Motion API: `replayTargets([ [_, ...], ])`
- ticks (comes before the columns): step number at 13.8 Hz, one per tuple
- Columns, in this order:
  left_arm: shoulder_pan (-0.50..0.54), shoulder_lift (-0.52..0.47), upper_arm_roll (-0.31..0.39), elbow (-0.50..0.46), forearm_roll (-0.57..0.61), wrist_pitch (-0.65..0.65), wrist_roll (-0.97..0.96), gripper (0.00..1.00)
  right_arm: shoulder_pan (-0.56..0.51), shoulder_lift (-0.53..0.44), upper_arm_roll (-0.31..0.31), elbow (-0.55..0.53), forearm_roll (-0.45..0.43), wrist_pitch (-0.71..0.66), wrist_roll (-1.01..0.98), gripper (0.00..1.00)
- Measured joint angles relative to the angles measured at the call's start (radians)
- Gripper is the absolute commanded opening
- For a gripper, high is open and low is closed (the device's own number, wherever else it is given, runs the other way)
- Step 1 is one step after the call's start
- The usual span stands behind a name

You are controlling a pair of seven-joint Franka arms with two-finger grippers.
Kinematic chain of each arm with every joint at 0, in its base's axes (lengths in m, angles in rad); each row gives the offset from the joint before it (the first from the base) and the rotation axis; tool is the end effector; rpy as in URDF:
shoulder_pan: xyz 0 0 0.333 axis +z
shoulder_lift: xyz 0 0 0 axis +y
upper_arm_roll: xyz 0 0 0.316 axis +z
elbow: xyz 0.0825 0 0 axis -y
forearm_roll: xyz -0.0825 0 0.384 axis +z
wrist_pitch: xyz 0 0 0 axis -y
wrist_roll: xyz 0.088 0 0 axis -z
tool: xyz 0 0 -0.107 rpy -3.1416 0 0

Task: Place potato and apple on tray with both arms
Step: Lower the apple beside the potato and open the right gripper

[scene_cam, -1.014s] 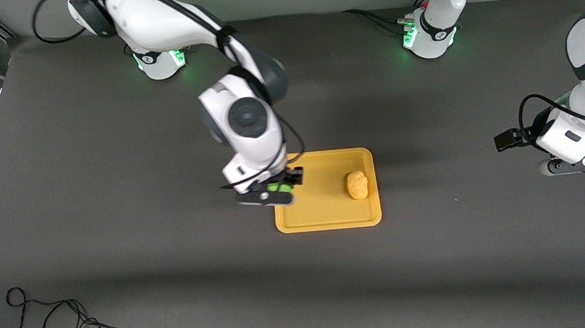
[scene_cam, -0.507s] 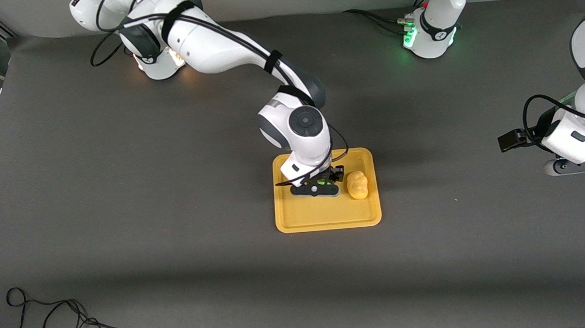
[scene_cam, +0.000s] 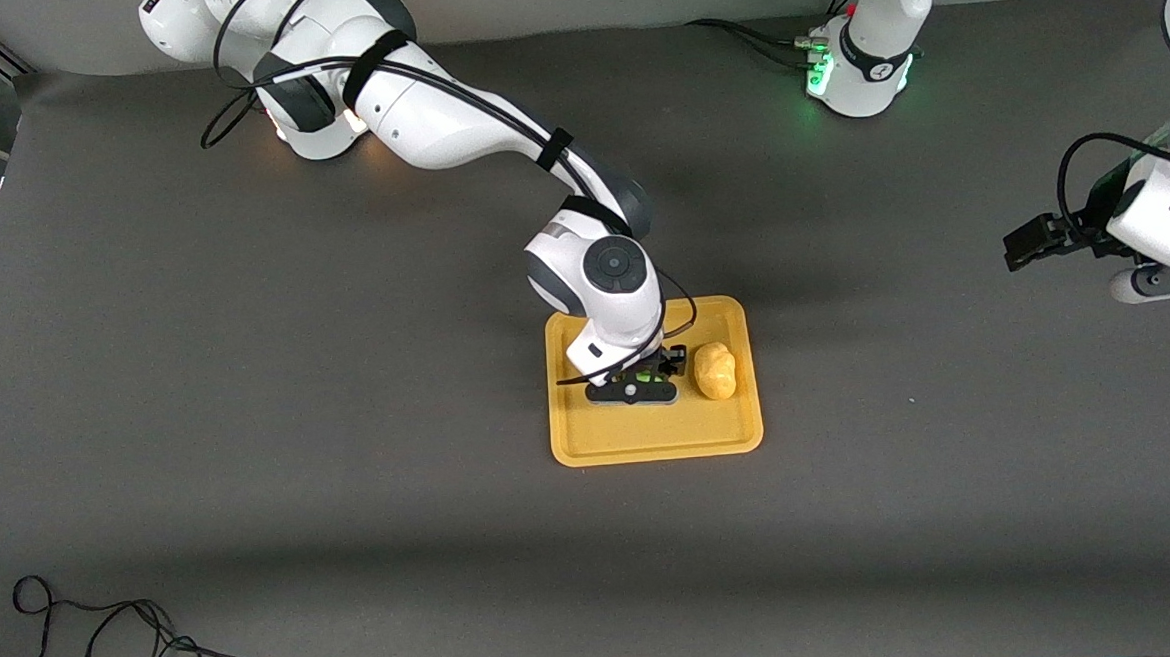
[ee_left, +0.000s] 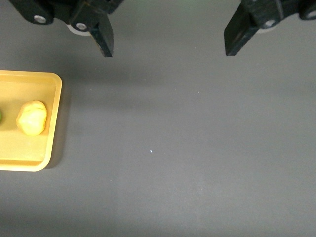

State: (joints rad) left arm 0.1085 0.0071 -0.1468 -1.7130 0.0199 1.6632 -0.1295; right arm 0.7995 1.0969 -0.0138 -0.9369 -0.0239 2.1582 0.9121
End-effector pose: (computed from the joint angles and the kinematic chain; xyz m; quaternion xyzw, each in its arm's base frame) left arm 0.5582 -0.0192 0.5611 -0.9986 -0.0444 0.0275 0.0117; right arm 0.5629 0.5682 0.2109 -0.9965 0.0529 -0.0533 0.0360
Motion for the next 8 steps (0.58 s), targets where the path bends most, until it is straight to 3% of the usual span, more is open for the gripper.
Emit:
replayTargets([
  [7, 0.000, -0.008, 0.001, -0.006, -0.004, -0.005, -0.036, 1.00, -0.003, 0.012, -0.010, 0.007, -0.063, -0.007, 0.000, 0.39],
  [8, 0.000, -0.007, 0.001, -0.006, -0.004, -0.004, -0.036, 1.00, -0.003, 0.012, -0.012, 0.007, -0.064, -0.008, 0.000, 0.53],
])
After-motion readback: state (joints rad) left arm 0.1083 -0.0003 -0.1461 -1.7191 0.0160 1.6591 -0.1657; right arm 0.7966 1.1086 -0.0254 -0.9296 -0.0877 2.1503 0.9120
